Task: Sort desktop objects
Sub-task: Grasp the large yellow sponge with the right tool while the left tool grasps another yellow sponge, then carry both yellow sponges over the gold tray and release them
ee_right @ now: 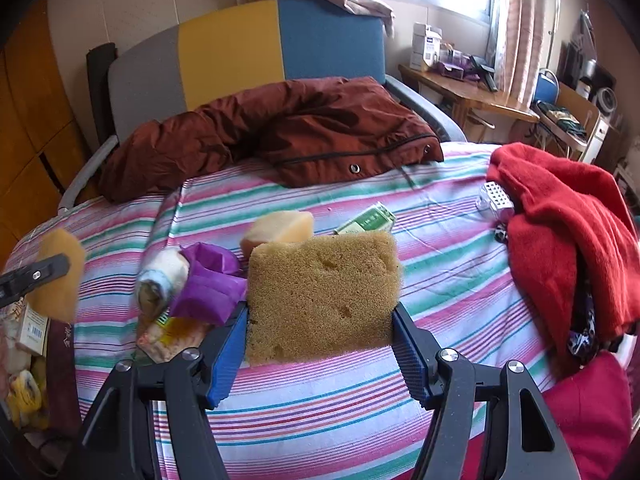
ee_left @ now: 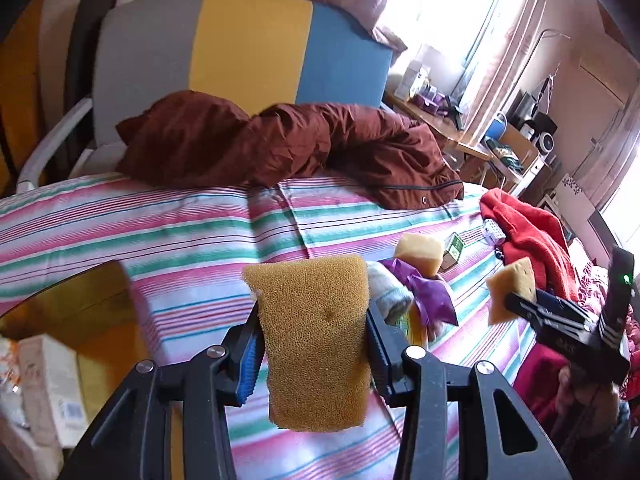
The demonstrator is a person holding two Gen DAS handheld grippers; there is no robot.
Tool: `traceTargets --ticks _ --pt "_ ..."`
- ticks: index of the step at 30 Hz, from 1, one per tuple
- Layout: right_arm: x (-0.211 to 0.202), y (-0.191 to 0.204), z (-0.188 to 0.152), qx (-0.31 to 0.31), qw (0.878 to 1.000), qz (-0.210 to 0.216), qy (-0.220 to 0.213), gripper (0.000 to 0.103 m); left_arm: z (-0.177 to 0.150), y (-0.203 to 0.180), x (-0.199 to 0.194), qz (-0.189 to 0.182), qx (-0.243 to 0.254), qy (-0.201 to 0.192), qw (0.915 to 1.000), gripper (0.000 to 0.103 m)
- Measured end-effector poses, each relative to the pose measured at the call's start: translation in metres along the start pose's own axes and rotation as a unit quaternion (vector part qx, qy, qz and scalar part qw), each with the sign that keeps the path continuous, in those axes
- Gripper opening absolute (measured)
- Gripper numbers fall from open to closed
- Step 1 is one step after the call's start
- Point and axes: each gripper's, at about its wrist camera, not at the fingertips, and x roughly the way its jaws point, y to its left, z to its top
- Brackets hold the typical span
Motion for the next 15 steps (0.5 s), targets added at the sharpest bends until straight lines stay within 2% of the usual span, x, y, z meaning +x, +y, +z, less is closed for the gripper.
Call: traceTargets --ticks 6,15 --pt "-0.006 0.001 0.0 -0.002 1.0 0.001 -0.014 0.068 -0.022 0.016 -0.04 0.036 0.0 -0.032 0.9988 0.046" --pt "-0.007 0.008 -0.001 -0.021 1.0 -0.006 -0.019 0.068 -0.052 0.058 -0.07 0.081 -0.032 -0.049 0.995 0.046"
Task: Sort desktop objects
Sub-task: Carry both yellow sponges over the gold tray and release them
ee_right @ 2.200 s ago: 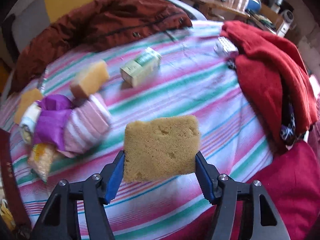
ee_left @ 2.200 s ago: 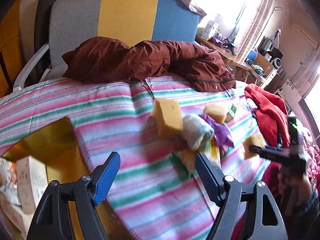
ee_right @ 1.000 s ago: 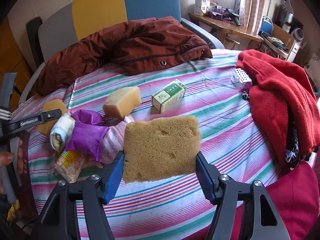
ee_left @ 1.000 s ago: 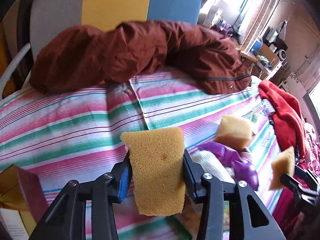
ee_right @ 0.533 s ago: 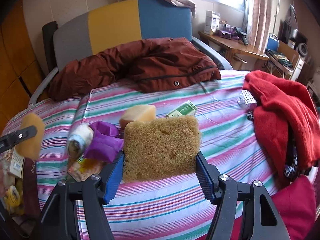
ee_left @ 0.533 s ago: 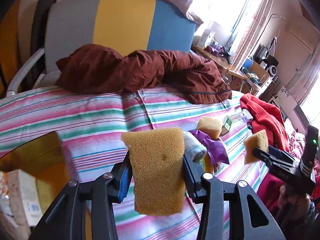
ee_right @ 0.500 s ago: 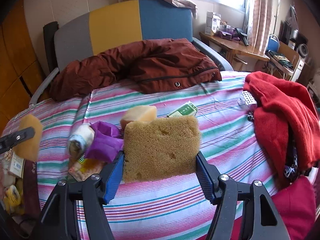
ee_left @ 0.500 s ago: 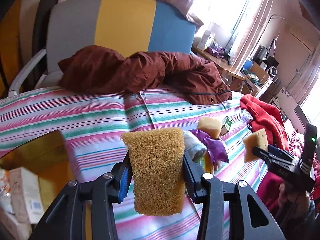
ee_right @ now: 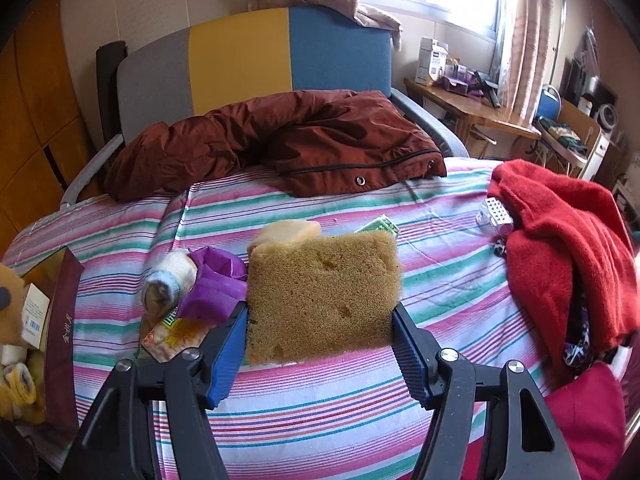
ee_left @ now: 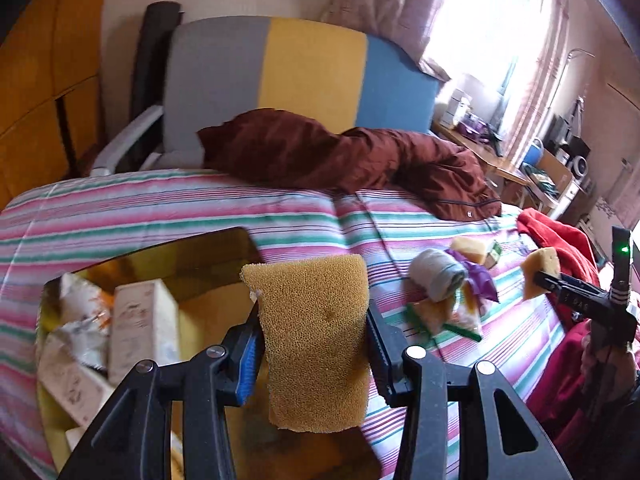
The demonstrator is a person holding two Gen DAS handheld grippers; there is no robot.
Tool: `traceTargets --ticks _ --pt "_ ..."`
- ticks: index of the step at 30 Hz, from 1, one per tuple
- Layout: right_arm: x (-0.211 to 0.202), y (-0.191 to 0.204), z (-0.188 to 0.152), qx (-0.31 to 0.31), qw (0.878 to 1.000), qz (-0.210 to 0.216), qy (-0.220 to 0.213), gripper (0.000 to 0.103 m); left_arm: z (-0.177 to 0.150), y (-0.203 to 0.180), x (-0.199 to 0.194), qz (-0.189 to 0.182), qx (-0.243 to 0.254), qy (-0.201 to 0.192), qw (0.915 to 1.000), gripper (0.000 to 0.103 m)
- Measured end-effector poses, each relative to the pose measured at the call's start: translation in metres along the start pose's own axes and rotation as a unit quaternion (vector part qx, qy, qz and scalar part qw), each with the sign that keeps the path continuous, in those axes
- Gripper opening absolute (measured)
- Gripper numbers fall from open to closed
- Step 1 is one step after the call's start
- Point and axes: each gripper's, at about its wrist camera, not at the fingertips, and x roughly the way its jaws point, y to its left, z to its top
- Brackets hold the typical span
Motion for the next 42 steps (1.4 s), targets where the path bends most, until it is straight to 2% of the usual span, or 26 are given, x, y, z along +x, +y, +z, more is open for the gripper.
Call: traceTargets --ticks 6,14,22,28,33,42 --pt "-0.005 0.018 -0.001 -0.031 0.999 0.016 -0.003 0.068 -0.013 0.023 -0.008 0.013 -0.014 0.002 0.9998 0.046" --pt "-0.025 0.078 -0.003 -0.087 0.994 0.071 -0.005 0.068 -0.026 0.045 -0.012 0.014 -0.039 0.009 0.9991 0.046" --pt "-0.035 0.161 0.001 -0.136 0.978 0.158 -0.004 0.068 -0.033 0.056 -0.012 0.012 -0.052 0.012 0.9985 0.046" --pt "-0.029 0.212 0.006 -0.157 0.966 0.206 0.003 0.068 -0.035 0.061 -0.01 0.0 -0.06 0.014 0.9981 0.046" --pt "-0.023 0.246 0.016 -0.168 0.957 0.237 0.009 0.069 -0.036 0.069 -0.007 -0.01 -0.072 0.014 0.9973 0.046" --pt "0.011 0.309 0.033 -0.179 0.944 0.273 0.049 0.069 -0.04 0.078 0.001 -0.035 -0.085 0.014 0.9957 0.046"
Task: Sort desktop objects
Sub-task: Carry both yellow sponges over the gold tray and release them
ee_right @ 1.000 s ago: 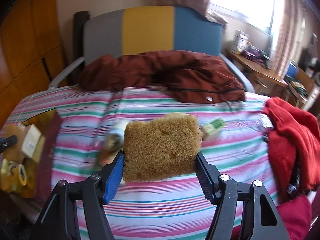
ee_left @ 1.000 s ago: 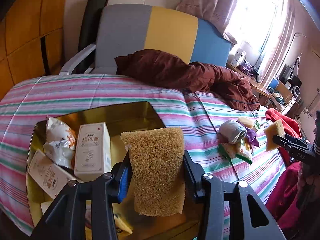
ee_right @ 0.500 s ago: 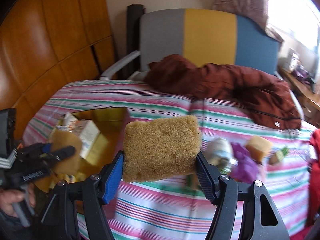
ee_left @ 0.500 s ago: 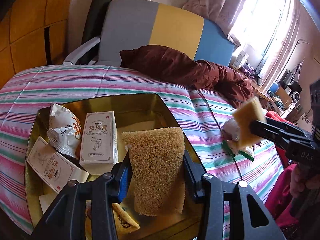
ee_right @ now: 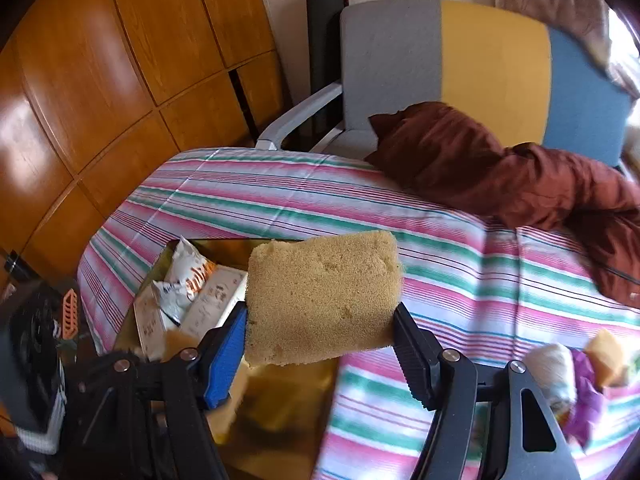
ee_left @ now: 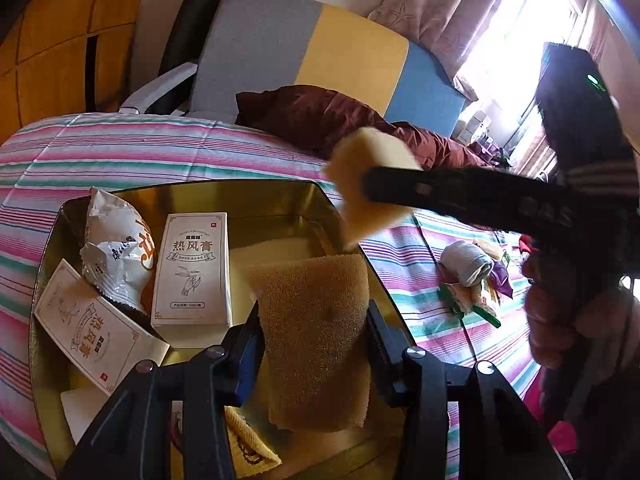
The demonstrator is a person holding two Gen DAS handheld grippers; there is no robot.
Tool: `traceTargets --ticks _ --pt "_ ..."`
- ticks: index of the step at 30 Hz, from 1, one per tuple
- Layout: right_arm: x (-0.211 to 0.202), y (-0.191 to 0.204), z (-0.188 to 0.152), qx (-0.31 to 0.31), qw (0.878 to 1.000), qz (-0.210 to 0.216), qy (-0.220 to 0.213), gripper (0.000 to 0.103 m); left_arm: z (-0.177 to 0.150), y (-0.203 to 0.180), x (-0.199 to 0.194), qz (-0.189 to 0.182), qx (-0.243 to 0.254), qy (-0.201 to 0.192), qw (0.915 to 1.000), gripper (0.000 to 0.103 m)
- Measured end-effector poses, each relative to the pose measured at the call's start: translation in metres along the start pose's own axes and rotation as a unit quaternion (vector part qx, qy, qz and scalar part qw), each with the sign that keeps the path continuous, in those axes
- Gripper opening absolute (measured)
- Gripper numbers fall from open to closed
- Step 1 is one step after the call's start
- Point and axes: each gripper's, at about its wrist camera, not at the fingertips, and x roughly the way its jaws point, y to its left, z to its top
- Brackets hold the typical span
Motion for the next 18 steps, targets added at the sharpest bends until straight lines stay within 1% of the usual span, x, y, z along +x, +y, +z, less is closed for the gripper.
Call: traceTargets --ticks 5,7,10,12,14,16,18 --pt "0.024 0.012 0.013 -0.001 1.0 0.016 0.008 0.07 0.002 0.003 0.002 -0.016 -0.01 -0.003 0.9998 0.046" --pt "0.034 0.014 0.018 0.0 1.0 0.021 0.016 0.072 0.003 0.002 0.005 -0.021 -0.01 -0.002 0.9997 0.046" --pt "0.052 0.017 0.023 0.005 0.999 0.033 0.033 0.074 0.003 0.004 0.012 -0.016 -0.016 0.002 0.9997 0.046" --pt "0.057 0.018 0.024 0.008 0.999 0.035 0.036 0.077 0.003 0.008 0.016 -0.013 -0.025 0.006 0.9996 0.046" --pt "0.059 0.017 0.024 0.016 0.998 0.041 0.033 0.087 0.005 0.011 0.021 -0.014 -0.036 0.009 0.9992 0.046" --pt "0.059 0.013 0.023 0.033 0.998 0.05 0.032 0.088 0.006 0.014 0.023 -0.016 -0.041 0.01 0.999 0.046" --pt "0.057 0.01 0.021 0.039 0.998 0.049 0.03 0.088 0.007 0.013 0.028 -0.013 -0.041 0.012 0.999 0.046"
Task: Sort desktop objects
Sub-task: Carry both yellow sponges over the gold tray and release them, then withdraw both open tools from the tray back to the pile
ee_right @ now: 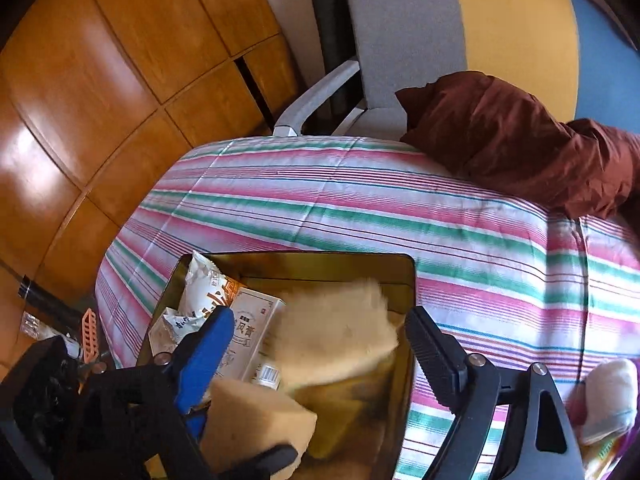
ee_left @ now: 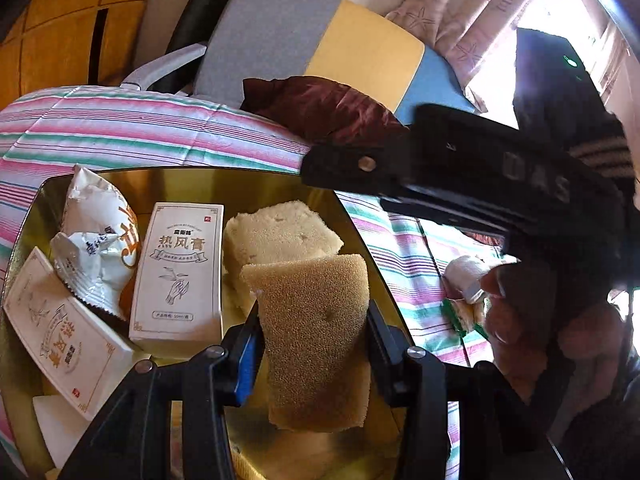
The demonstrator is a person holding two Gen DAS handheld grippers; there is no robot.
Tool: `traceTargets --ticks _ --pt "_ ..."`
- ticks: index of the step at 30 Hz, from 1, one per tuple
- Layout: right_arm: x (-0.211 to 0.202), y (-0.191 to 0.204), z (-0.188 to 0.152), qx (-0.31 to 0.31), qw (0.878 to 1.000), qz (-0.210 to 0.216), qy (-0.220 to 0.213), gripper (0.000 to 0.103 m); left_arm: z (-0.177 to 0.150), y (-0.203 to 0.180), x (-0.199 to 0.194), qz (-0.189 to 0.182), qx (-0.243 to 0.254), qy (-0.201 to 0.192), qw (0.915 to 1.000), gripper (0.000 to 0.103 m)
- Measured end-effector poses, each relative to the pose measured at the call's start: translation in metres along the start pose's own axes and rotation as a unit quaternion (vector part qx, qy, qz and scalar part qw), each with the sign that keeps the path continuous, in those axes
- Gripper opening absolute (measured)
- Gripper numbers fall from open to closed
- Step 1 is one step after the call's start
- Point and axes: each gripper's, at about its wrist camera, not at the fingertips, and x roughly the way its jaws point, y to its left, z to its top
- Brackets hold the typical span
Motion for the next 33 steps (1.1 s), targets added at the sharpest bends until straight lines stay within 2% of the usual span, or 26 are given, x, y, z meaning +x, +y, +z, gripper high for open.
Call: traceTargets --ticks 6,8,13,15,19,23,33 --pt "-0.016 -0.011 -0.011 0.028 1.0 -0.002 -0.013 0.088 0.006 0.001 0.021 0.022 -0.006 0.023 0.9995 0.046" --pt "-0.026 -0.014 -0.017 0.034 0.999 -0.01 -0.023 0.089 0.008 0.002 0.027 0.022 -0.008 0.028 0.9993 0.046" --pt "-0.053 -0.025 -0.036 0.055 0.997 -0.03 -0.047 0.091 0.018 0.0 0.042 0.048 0.001 0.032 0.9983 0.047" --pt "-0.062 -0.029 -0.044 0.059 0.996 -0.038 -0.055 0.091 0.023 0.001 0.042 0.052 -0.005 0.031 0.9981 0.055" --pt "-0.079 -0.033 -0.057 0.059 0.995 -0.051 -0.065 0.092 0.026 0.001 0.034 0.047 -0.012 0.026 0.9985 0.063" --pt "-0.089 -0.036 -0.068 0.062 0.994 -0.061 -0.072 0.095 0.024 -0.006 0.022 0.05 -0.001 0.015 0.9986 0.081" --pt "-0.099 -0.049 -0.1 0.079 0.991 -0.088 -0.069 0.095 0.016 -0.012 -0.024 0.057 0.007 -0.025 0.998 0.081"
